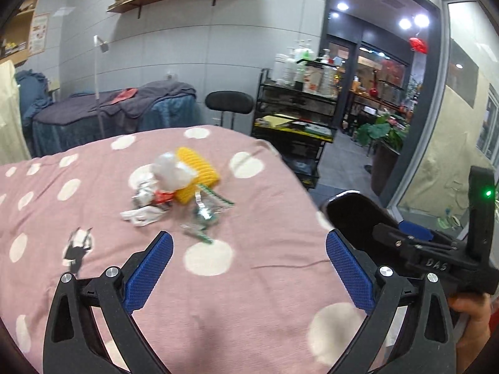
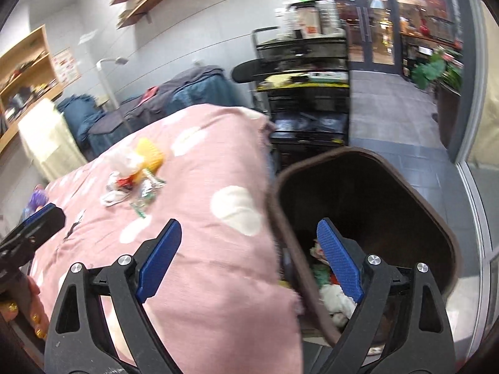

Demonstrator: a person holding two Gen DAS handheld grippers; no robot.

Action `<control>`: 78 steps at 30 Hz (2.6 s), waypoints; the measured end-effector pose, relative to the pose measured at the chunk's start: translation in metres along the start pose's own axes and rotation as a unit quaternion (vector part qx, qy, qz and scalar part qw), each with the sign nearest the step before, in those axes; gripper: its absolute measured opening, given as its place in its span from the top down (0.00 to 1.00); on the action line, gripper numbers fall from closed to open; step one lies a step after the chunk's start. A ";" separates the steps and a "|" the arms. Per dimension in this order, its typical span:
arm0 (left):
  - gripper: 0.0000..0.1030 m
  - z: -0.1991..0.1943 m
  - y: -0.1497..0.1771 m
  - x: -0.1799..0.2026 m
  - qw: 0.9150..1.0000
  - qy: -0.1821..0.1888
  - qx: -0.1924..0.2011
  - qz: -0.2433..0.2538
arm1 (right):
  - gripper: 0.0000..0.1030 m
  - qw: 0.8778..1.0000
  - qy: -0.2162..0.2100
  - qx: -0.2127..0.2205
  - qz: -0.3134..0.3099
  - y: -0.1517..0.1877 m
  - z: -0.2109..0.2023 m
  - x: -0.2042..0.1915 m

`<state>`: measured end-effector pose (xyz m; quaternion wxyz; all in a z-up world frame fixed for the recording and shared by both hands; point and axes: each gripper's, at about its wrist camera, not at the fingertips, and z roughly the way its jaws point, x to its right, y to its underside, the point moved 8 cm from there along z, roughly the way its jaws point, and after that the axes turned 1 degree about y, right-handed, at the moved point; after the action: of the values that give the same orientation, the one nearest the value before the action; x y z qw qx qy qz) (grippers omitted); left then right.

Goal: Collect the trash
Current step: 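Move both tools back over the table toward the remaining trash, then grasp the green-striped clear packet with the right tool while the left tool grasps a white plastic bag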

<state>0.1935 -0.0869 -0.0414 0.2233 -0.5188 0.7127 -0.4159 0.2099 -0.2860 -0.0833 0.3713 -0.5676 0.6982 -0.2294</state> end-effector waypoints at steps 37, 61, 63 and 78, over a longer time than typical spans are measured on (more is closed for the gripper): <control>0.06 0.073 0.014 -0.178 0.988 -0.090 -0.126 -0.018 | 0.27 0.959 -0.048 -0.238 -0.144 -0.016 0.206 -0.178; 0.94 0.107 0.005 -0.140 0.988 -0.056 -0.144 0.004 | 0.80 0.975 -0.099 -0.169 -0.102 -0.027 0.126 -0.142; 0.95 0.093 0.004 -0.137 0.991 -0.047 -0.126 -0.009 | 0.80 0.977 -0.103 -0.159 -0.095 -0.026 0.118 -0.140; 0.95 0.016 -0.021 -0.095 0.998 -0.023 -0.021 -0.049 | 0.80 0.986 -0.107 -0.087 -0.093 -0.016 0.053 -0.109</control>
<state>0.2513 -0.0071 -0.0440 0.2085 -0.5673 0.6894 -0.3994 0.2696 -0.1797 -0.0757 0.3700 -0.6810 0.6163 -0.1395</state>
